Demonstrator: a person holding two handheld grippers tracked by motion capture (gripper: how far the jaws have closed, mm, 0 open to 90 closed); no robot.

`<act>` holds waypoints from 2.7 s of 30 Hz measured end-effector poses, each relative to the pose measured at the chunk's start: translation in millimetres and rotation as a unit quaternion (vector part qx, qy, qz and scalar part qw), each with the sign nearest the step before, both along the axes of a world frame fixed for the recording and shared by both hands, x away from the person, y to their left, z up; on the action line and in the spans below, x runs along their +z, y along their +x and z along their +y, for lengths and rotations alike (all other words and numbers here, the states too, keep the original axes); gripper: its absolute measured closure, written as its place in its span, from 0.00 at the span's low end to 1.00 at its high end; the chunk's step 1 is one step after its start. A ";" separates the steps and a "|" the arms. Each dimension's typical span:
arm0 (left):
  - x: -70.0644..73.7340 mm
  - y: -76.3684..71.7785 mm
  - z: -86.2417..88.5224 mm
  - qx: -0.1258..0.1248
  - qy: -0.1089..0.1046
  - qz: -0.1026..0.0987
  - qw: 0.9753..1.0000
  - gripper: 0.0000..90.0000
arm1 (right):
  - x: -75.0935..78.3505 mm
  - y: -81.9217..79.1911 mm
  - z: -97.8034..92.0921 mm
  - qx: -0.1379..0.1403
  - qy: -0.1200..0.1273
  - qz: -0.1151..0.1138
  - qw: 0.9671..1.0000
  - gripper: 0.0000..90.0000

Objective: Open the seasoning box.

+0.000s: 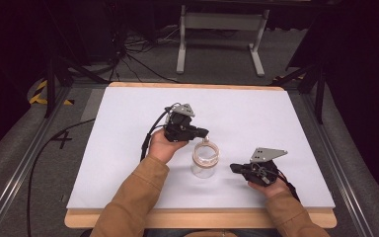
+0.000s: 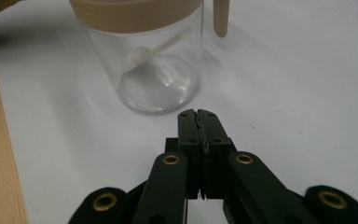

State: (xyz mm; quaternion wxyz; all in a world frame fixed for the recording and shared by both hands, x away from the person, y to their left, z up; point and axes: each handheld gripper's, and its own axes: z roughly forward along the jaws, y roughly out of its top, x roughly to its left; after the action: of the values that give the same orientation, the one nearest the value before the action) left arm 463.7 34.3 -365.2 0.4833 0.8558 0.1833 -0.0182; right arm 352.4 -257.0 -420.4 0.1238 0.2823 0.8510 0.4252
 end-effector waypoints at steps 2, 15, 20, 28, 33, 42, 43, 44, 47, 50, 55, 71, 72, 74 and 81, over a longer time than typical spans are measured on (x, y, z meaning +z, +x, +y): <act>-0.2 0.0 -0.6 0.001 -0.002 0.002 1.000 0.99 | 3.0 -0.6 1.5 0.001 0.005 -0.007 1.000 0.99; -2.2 3.5 0.2 0.006 -0.017 0.026 0.999 1.00 | 23.2 -10.8 26.4 0.035 0.037 -0.016 0.999 0.99; -2.2 4.0 0.6 0.006 -0.015 0.028 0.999 1.00 | 26.3 -11.5 30.7 0.037 0.044 -0.013 0.998 0.99; -2.9 5.0 0.1 0.009 -0.013 0.032 0.999 1.00 | 29.4 -12.3 35.4 0.040 0.046 -0.018 0.998 0.99; -3.5 4.9 0.1 0.010 -0.017 0.035 0.999 1.00 | 34.2 -10.6 39.1 0.037 0.057 -0.022 0.997 0.99; -2.6 4.8 0.8 0.008 -0.012 0.035 0.999 1.00 | 34.6 -9.0 41.4 0.033 0.064 -0.021 0.997 0.99; -2.4 4.0 0.4 0.007 -0.012 0.029 0.999 1.00 | 34.7 -9.0 41.5 0.033 0.065 -0.021 0.997 0.99; -2.4 4.0 0.4 0.007 -0.012 0.029 0.999 1.00 | 34.7 -9.0 41.5 0.033 0.065 -0.021 0.997 0.99; 0.6 2.5 3.8 0.020 -0.007 0.017 1.000 0.99 | 35.0 -9.0 41.9 0.035 0.066 -0.023 0.997 0.99; 3.8 0.7 12.2 0.031 -0.015 0.014 0.999 0.99 | 36.2 -8.8 41.6 0.038 0.068 -0.026 0.997 0.99; 14.0 -11.2 28.6 0.042 -0.013 -0.004 0.999 0.98 | 38.6 -8.0 44.9 0.047 0.067 -0.036 0.996 0.99; 24.6 -46.9 69.6 0.072 -0.017 -0.012 0.997 0.98 | 55.2 9.7 49.2 0.072 0.087 -0.059 0.992 0.99; 24.3 -47.6 71.7 0.074 -0.014 -0.011 0.997 0.97 | 55.9 10.6 49.7 0.071 0.088 -0.059 0.992 0.99; 22.8 -49.1 76.4 0.081 -0.006 -0.009 0.997 0.97 | 57.0 12.8 49.8 0.073 0.088 -0.061 0.992 0.99; 18.8 -53.7 87.0 0.091 0.001 0.001 0.996 0.97 | 60.4 22.9 48.8 0.070 0.099 -0.064 0.991 0.99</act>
State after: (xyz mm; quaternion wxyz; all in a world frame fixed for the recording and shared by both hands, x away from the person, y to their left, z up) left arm 410.0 121.2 -346.4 0.4821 0.8360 0.2610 0.0248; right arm 375.3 -208.2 -360.0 0.1192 0.2049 0.8128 0.5322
